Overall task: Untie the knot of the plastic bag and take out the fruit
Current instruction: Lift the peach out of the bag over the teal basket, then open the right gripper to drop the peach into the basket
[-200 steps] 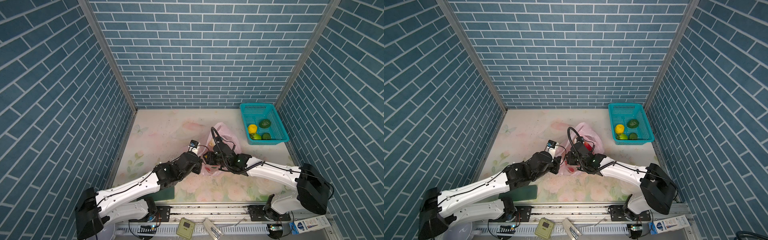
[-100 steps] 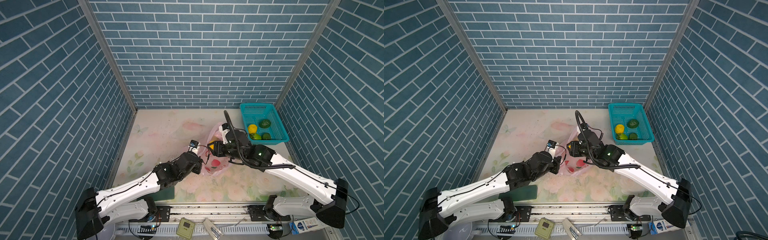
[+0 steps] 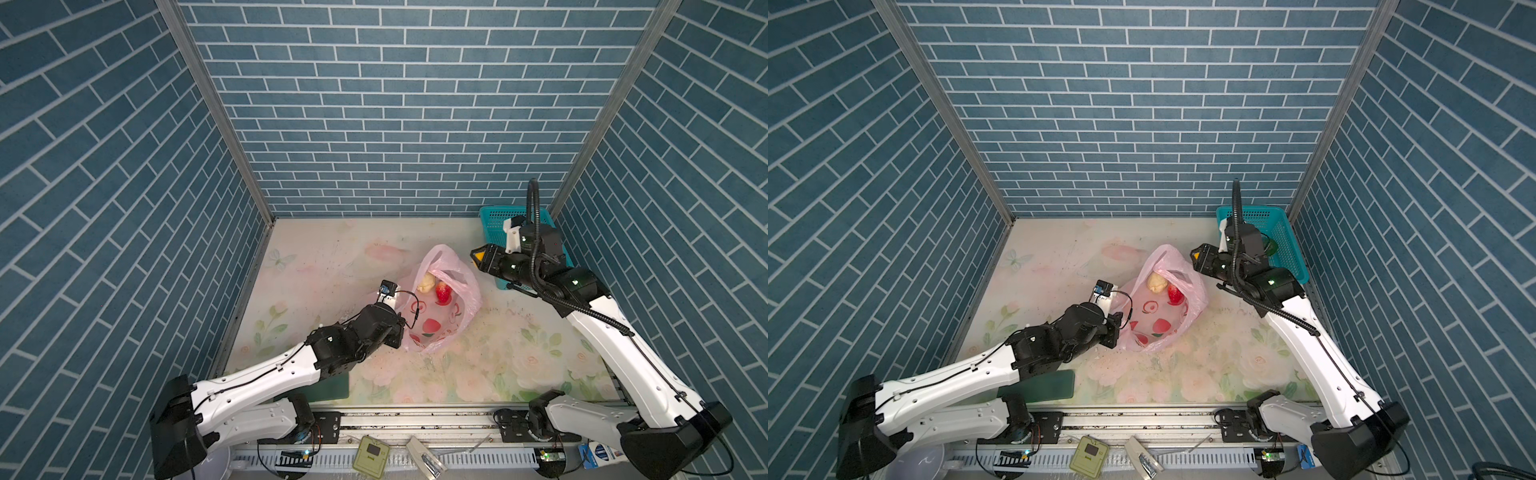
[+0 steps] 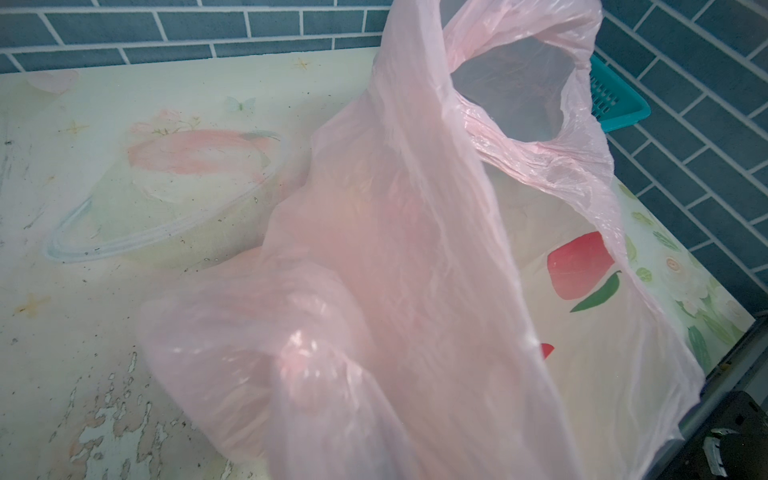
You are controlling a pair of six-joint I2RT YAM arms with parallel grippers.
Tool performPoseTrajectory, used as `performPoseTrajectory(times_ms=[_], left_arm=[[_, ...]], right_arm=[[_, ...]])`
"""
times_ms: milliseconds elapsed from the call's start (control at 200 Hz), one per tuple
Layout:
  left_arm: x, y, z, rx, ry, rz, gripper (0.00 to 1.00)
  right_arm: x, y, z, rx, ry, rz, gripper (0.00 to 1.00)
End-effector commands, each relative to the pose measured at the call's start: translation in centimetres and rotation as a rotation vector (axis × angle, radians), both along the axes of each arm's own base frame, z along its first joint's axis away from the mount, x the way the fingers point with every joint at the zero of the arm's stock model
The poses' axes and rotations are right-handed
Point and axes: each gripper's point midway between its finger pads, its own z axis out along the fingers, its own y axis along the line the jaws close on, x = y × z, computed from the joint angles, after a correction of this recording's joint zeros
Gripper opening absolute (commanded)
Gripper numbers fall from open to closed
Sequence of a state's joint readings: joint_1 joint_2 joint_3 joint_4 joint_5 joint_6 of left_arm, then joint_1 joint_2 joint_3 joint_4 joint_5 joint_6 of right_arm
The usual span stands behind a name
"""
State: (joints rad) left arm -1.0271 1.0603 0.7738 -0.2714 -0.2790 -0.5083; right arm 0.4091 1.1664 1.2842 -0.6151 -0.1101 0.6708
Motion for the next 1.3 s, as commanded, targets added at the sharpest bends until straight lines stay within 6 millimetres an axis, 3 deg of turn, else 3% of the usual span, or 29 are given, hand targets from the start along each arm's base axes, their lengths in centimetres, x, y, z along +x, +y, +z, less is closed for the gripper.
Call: performPoseTrajectory(times_ms=[0,335,585,735,855,940,1035,1295], left_arm=[[0.3,0.0,0.4,-0.007,-0.002,0.009,0.0],[0.1,0.2,0.3,-0.008,0.012,0.018,0.0],[0.1,0.0,0.4,-0.016,0.014,0.015,0.0],[0.2,0.1,0.4,-0.017,0.011,0.019,0.0],[0.2,0.2,0.5,-0.017,0.008,0.023,0.0],[0.1,0.3,0.5,-0.016,0.007,0.023,0.0],[0.1,0.4,0.6,-0.016,0.006,0.024,0.0],[0.2,0.2,0.7,-0.016,0.004,0.019,0.0]], right_arm=[[2.0,-2.4,-1.3,-0.025,0.012,-0.019,0.48],[11.3,-12.7,-10.2,-0.077,0.091,-0.284,0.48],[16.2,-17.4,-15.0,-0.126,0.172,-0.348,0.48],[17.3,-19.1,-17.6,-0.18,0.238,-0.365,0.51],[17.6,-19.8,-18.6,-0.212,0.264,-0.371,0.66],[17.5,-19.9,-18.6,-0.218,0.262,-0.377,0.77],[17.5,-20.3,-18.3,-0.236,0.256,-0.393,0.81],[17.1,-20.2,-17.0,-0.24,0.234,-0.386,0.83]])
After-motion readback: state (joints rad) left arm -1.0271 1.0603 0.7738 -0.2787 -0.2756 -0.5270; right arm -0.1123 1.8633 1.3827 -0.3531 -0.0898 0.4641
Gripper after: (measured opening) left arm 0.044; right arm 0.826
